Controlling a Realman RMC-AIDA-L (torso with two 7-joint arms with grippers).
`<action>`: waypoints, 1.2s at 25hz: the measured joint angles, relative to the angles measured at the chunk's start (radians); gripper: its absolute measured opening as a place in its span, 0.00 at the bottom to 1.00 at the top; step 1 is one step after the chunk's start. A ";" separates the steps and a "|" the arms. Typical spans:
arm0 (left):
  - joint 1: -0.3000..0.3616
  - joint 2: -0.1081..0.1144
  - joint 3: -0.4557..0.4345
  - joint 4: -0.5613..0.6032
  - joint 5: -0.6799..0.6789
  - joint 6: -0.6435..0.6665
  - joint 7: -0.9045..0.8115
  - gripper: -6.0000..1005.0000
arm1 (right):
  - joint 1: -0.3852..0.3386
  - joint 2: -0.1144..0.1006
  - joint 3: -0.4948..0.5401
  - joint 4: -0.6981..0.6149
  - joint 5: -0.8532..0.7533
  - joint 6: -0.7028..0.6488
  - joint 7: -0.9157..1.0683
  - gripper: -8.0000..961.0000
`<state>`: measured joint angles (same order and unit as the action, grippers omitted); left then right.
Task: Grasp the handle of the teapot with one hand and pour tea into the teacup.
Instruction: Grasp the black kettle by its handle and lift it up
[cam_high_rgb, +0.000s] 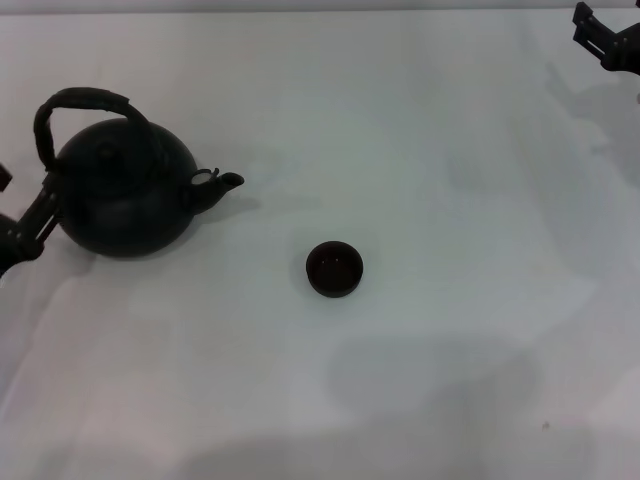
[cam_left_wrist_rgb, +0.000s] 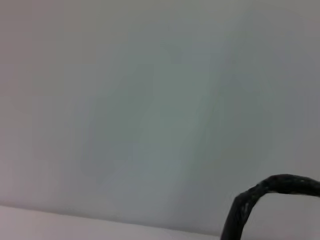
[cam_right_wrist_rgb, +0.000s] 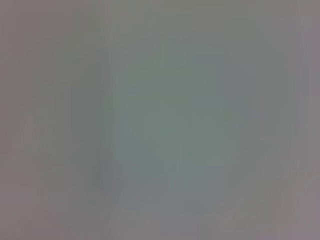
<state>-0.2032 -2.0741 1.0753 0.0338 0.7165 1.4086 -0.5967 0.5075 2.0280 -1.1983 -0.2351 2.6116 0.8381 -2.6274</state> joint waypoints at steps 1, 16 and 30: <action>-0.007 0.000 0.000 0.000 0.000 -0.004 0.004 0.77 | 0.000 0.000 0.000 0.000 0.000 0.000 0.001 0.90; -0.063 -0.004 -0.014 0.000 -0.024 -0.042 0.059 0.76 | -0.001 0.000 0.004 0.035 0.001 0.009 0.002 0.90; -0.108 -0.007 -0.015 -0.009 -0.054 -0.122 0.077 0.33 | 0.000 0.000 0.005 0.036 0.002 0.012 0.003 0.90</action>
<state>-0.3115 -2.0815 1.0605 0.0250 0.6621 1.2869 -0.5197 0.5077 2.0279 -1.1933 -0.1987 2.6139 0.8499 -2.6246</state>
